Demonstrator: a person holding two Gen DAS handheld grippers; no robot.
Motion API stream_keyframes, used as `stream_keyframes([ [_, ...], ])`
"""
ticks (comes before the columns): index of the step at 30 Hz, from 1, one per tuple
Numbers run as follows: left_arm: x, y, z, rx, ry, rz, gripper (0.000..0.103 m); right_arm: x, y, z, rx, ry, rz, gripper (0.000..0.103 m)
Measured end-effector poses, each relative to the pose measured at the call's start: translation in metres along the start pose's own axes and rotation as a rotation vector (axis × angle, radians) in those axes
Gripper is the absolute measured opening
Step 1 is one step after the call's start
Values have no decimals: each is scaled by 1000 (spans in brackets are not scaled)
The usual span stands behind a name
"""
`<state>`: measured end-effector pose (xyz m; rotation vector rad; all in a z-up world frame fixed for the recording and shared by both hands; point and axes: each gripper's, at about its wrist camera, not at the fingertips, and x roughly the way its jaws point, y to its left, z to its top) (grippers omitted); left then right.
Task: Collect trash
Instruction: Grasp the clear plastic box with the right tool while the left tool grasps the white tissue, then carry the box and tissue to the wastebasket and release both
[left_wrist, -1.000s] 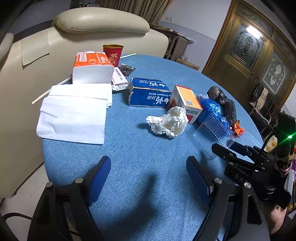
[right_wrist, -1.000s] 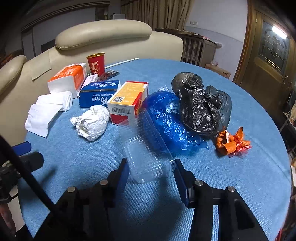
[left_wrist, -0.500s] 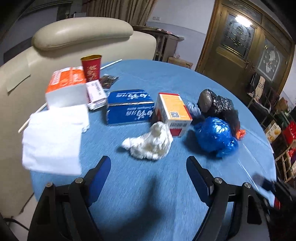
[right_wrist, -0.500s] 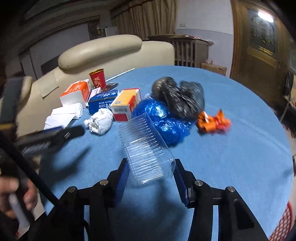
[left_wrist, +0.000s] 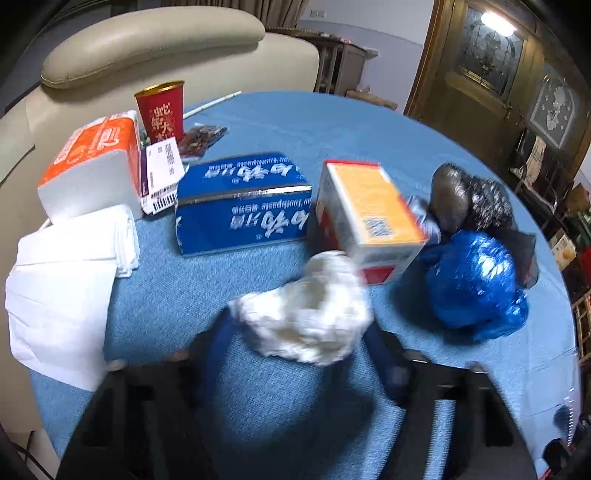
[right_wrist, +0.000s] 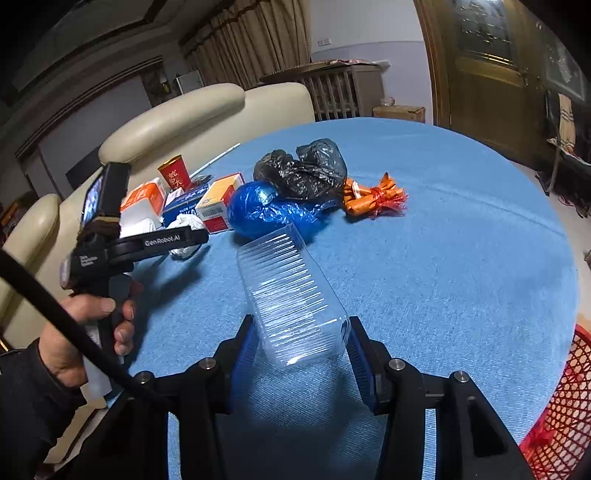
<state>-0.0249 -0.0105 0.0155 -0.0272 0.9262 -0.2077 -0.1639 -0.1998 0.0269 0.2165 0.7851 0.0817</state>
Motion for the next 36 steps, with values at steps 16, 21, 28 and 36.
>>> stream_keyframes([
  [16, -69, -15, -35, -8, -57, -98, 33, -13, -5, -5, 40, -34, 2, 51],
  [21, -85, -37, -47, 38, -62, -127, 33, -23, -12, -6, 63, -57, -12, 51],
  [28, -98, -68, -52, 112, -78, -170, 33, -36, -23, -7, 92, -87, -35, 51],
  [36, -104, -106, -65, 200, -69, -223, 33, -58, -51, -13, 161, -125, -88, 51],
])
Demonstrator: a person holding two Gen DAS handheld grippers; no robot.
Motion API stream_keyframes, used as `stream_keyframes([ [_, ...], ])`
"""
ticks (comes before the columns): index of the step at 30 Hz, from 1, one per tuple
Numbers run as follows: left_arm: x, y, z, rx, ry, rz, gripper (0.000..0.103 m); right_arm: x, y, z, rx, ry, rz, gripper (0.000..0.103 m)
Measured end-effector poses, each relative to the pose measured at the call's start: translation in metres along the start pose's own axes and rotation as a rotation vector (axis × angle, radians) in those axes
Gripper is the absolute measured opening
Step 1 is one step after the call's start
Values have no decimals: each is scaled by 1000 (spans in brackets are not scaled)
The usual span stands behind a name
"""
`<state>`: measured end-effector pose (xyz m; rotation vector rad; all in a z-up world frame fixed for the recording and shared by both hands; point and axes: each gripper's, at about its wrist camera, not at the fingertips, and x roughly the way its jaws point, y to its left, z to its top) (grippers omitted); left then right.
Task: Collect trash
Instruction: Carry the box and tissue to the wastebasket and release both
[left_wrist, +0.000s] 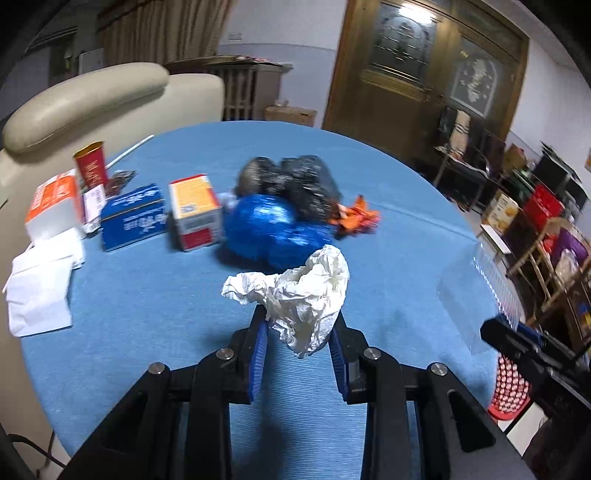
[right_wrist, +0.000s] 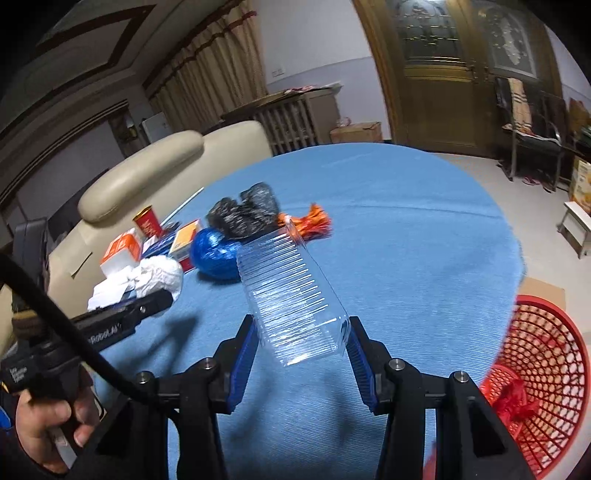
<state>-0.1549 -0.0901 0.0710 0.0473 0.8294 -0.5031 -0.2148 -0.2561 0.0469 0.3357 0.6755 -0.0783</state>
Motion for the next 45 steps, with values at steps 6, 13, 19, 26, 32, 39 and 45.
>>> stream_keyframes([
  [6, -1, -29, -3, 69, 1, -39, 33, -15, -25, -1, 53, -20, -40, 51],
  [13, 0, -63, -1, 139, 0, -87, 33, -37, -51, -4, 102, -42, -83, 51],
  [19, -2, -94, 2, 197, -9, -132, 33, -55, -73, -6, 134, -67, -119, 51],
  [26, -3, -119, 6, 244, -11, -165, 33, -69, -98, -7, 178, -90, -166, 51],
  [32, -1, -136, 4, 277, -6, -182, 33, -77, -117, -13, 206, -87, -206, 51],
  [39, 0, -147, -1, 299, 1, -196, 33, -83, -136, -24, 235, -81, -254, 51],
  [45, 0, -154, -1, 316, 2, -208, 33, -88, -160, -36, 273, -61, -304, 51],
])
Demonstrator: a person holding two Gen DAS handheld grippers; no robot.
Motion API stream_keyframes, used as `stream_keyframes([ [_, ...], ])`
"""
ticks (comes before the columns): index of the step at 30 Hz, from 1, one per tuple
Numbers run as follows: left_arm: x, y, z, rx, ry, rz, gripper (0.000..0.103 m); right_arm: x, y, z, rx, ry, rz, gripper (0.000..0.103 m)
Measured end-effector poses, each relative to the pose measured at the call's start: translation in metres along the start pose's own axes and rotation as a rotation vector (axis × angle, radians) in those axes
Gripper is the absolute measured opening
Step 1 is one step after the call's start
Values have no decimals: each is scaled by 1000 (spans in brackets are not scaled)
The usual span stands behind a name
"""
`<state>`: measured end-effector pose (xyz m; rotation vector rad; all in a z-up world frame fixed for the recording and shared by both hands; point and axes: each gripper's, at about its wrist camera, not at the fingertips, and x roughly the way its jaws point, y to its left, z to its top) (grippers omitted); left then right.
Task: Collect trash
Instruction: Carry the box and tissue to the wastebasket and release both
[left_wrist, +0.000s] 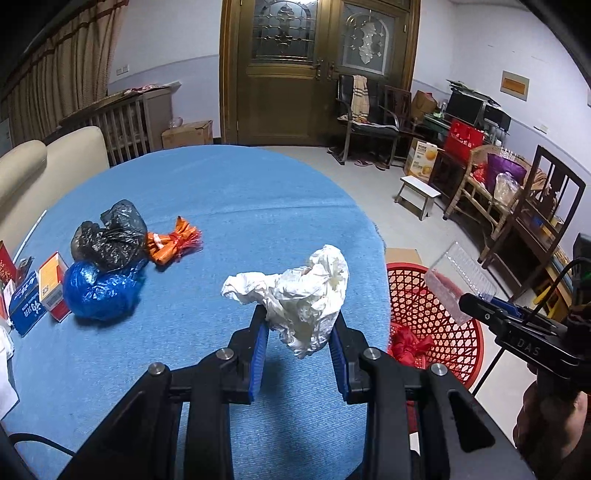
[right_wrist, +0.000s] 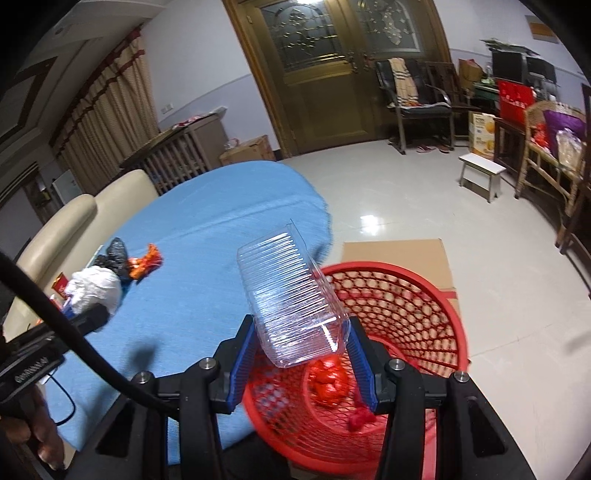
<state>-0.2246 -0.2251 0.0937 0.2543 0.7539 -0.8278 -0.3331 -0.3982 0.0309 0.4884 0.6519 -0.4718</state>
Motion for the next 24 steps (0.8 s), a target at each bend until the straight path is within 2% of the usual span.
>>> stream_keyframes([
  [7, 2, -13, 6, 29, -9, -22, 33, 3, -25, 0, 35, 14, -59, 51],
  [19, 7, -30, 11, 72, -9, -54, 33, 17, -44, -10, 76, 71, -107, 53],
  [20, 8, -32, 11, 74, -7, -56, 33, 20, -45, -10, 77, 87, -108, 57],
  [21, 9, -33, 11, 76, -7, -57, 33, 23, -45, -11, 76, 105, -111, 68],
  [22, 9, -34, 12, 80, -6, -60, 33, 25, -46, -11, 75, 113, -118, 72],
  [24, 10, -37, 13, 84, -6, -63, 33, 22, -49, -11, 85, 97, -126, 73],
])
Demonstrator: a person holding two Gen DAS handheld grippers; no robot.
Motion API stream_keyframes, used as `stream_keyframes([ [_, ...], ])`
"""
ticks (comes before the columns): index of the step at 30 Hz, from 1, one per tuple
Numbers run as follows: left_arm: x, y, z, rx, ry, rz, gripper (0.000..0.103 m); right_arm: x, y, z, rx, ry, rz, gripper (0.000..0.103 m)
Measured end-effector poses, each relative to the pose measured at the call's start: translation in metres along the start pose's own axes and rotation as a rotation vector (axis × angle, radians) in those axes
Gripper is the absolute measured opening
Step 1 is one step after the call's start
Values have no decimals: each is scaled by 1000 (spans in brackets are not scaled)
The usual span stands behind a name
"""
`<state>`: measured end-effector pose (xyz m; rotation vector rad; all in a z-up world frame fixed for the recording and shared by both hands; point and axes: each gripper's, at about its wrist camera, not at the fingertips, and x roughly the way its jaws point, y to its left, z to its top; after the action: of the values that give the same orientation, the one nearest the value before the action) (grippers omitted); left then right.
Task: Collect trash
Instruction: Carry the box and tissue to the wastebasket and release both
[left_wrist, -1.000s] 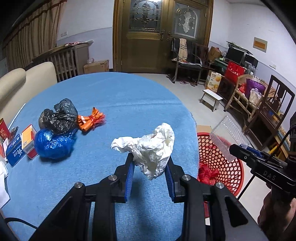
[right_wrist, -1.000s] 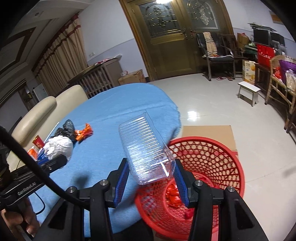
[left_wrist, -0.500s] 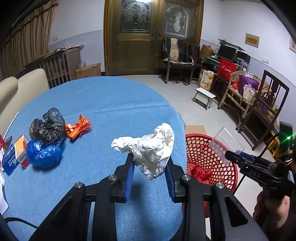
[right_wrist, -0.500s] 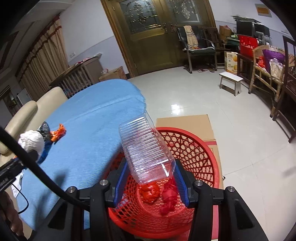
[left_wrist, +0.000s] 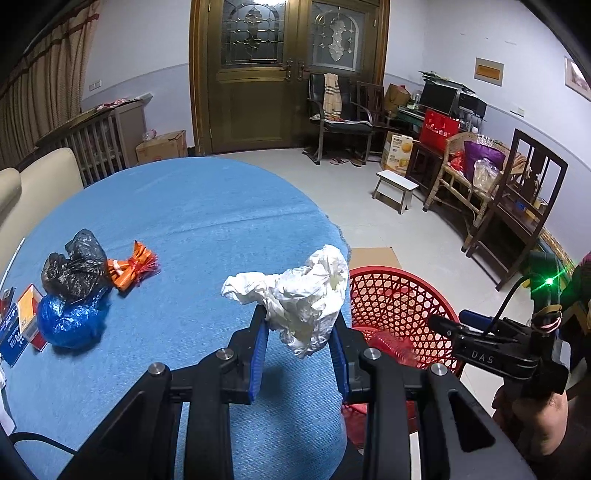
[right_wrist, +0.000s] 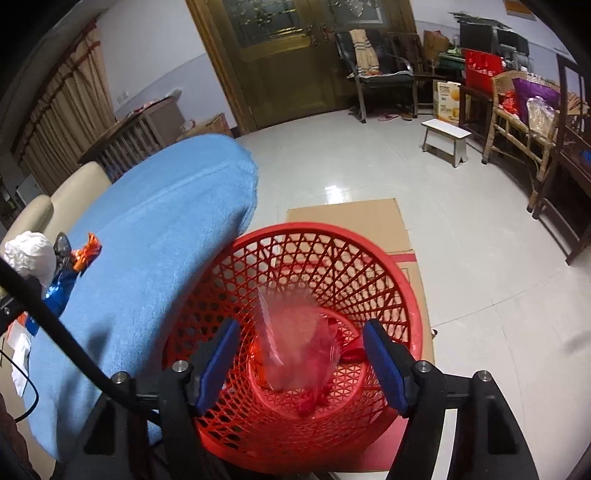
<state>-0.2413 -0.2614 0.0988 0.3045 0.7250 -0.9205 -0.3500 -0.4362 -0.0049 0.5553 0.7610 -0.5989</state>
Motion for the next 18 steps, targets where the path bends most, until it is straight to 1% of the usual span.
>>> stream_keyframes([
  [7, 5, -14, 7, 21, 1, -24, 33, -19, -12, 10, 48, -76, -6, 73],
  [12, 11, -35, 13, 57, 4, -64, 33, -32, -26, 21, 105, -131, -12, 73],
  [18, 23, -60, 22, 96, 19, -101, 33, -39, -43, 29, 154, -155, -18, 74],
])
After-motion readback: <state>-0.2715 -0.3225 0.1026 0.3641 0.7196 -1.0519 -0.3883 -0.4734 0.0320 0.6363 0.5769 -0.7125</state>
